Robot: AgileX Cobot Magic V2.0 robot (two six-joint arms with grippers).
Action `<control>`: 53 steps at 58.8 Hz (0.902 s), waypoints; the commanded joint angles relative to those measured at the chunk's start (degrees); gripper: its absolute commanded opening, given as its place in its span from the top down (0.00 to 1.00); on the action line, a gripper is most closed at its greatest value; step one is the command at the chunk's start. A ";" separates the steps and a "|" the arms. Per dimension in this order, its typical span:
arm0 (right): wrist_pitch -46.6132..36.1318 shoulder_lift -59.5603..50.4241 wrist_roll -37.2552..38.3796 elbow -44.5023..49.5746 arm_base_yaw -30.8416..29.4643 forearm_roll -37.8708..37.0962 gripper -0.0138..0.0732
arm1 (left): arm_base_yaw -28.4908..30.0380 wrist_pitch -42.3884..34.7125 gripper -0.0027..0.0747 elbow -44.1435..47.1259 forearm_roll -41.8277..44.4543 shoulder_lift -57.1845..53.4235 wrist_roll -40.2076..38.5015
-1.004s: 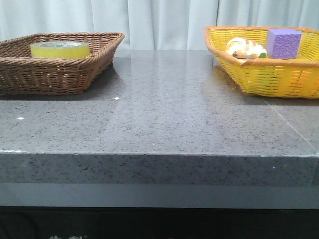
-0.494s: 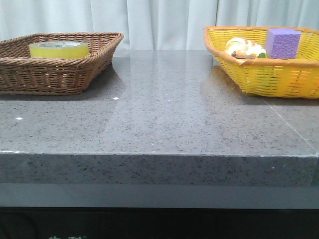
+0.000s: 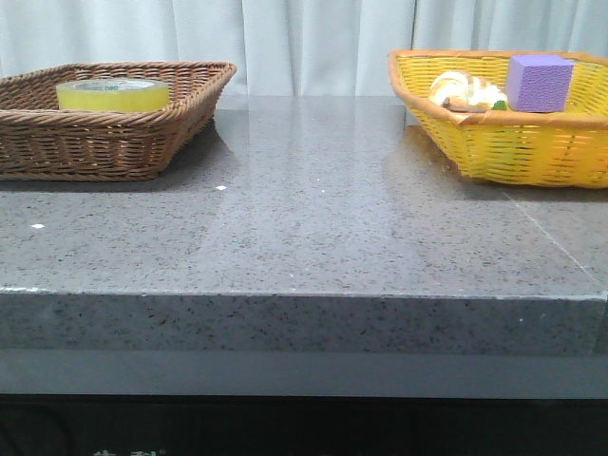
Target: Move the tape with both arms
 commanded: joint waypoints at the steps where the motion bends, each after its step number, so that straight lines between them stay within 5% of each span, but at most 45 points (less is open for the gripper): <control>1: -4.28 0.26 -0.18 -1.36 -0.09 -0.23 0.92 | 0.04 -5.23 0.99 2.20 -0.07 -1.18 -0.59; 44: -4.90 -0.06 -0.18 -1.15 -0.24 -0.66 0.92 | 0.04 -5.23 0.99 2.20 -0.07 -1.18 -0.59; 53: -10.49 -3.81 -0.18 3.76 -6.36 -1.99 0.92 | 0.04 -5.23 0.99 2.20 -0.07 -1.18 -0.59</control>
